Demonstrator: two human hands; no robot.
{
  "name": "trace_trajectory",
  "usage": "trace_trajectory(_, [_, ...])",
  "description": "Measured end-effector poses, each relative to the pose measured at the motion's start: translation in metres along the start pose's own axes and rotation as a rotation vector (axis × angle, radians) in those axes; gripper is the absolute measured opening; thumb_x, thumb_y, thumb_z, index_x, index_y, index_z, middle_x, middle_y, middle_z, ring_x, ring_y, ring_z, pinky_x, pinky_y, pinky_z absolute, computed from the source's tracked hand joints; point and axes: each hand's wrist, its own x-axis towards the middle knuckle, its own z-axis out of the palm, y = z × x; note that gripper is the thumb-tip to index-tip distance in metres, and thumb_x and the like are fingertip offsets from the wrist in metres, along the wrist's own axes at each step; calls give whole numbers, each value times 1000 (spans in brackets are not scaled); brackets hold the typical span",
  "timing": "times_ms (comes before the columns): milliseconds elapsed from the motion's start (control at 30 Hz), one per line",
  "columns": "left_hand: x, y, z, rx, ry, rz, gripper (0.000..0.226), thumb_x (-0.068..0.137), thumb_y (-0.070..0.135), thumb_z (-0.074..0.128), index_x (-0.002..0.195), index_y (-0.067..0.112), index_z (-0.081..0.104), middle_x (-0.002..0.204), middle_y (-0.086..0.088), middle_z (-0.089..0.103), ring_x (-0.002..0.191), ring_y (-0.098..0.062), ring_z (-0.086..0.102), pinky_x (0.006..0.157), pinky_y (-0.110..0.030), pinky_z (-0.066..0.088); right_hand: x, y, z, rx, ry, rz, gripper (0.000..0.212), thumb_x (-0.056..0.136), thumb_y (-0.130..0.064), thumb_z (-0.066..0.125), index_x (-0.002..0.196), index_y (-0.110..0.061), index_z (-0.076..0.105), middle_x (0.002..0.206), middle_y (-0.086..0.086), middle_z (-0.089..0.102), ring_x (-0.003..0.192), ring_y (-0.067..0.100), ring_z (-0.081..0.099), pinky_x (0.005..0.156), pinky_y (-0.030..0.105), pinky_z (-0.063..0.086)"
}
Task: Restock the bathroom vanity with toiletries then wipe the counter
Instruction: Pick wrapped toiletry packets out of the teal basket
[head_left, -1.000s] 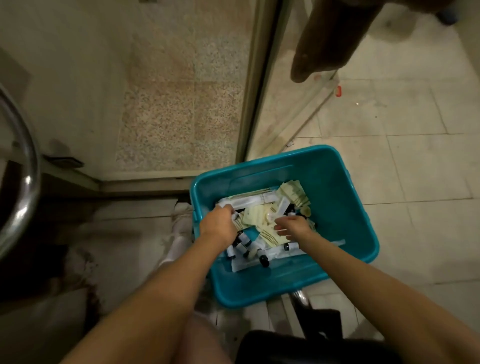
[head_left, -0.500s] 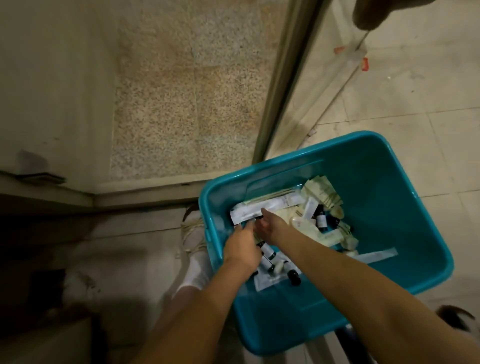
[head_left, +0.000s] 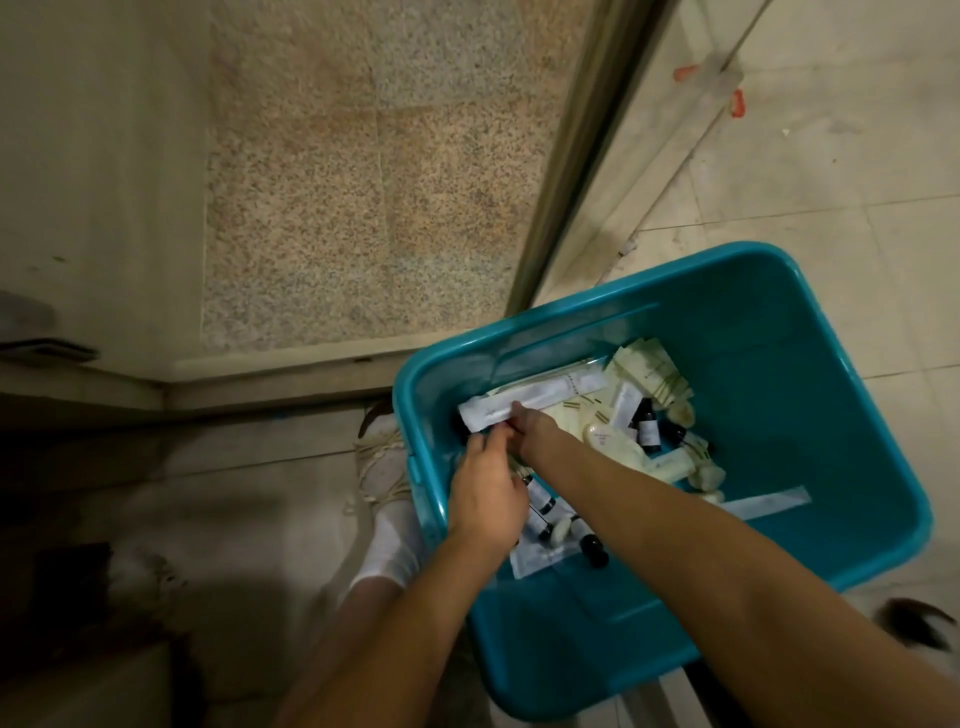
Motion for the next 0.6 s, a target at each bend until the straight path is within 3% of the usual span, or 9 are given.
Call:
trace_trajectory(67, [1, 2, -2, -41, 19, -22, 45, 87, 7, 53, 129, 19, 46, 124, -6, 46, 107, -27, 56, 92, -38, 47, -13, 0, -5, -37, 3, -15, 33, 103, -9, 29, 74, -20, 37, 71, -6, 46, 43, -10, 54, 45, 4, 41])
trace_trajectory(167, [2, 5, -5, -93, 67, -35, 45, 89, 10, 55, 133, 17, 45, 131, -6, 43, 109, -26, 56, 94, -35, 46, -14, 14, -22, -85, 26, -51, 27, 102, -17, 39, 75, -14, 44, 66, 0, 54, 61, 8, 52, 45, 14, 47])
trace_trajectory(300, [8, 6, -6, -156, 48, -111, 52, 91, 16, 57, 140, 12, 41, 141, -9, 39, 124, -25, 48, 102, -27, 36, -22, 30, -54, -117, -49, -35, 13, 92, -14, 59, 85, -14, 48, 91, 9, 59, 80, 18, 59, 81, 28, 53])
trace_trajectory(400, [13, 6, -8, -197, -8, -160, 56, 90, 22, 59, 141, 8, 41, 142, -12, 42, 128, -26, 46, 104, -28, 35, -37, 36, -68, -282, -137, -113, 13, 88, -15, 65, 85, -14, 52, 89, 9, 62, 77, 20, 65, 75, 27, 57])
trace_trajectory(500, [14, 6, -10, -357, -85, -194, 51, 87, 21, 64, 134, 6, 48, 131, -9, 55, 122, -25, 53, 101, -31, 42, -55, 37, -66, -398, -228, -182, 8, 89, -13, 64, 89, -14, 56, 82, 6, 63, 72, 17, 66, 69, 24, 56])
trace_trajectory(600, [13, 7, -13, -530, -105, -212, 26, 84, 15, 67, 109, 11, 62, 107, -8, 68, 98, -23, 64, 88, -33, 51, -64, 33, -65, -498, -287, -242, 11, 89, -10, 62, 99, -11, 59, 82, 3, 66, 74, 14, 67, 73, 23, 56])
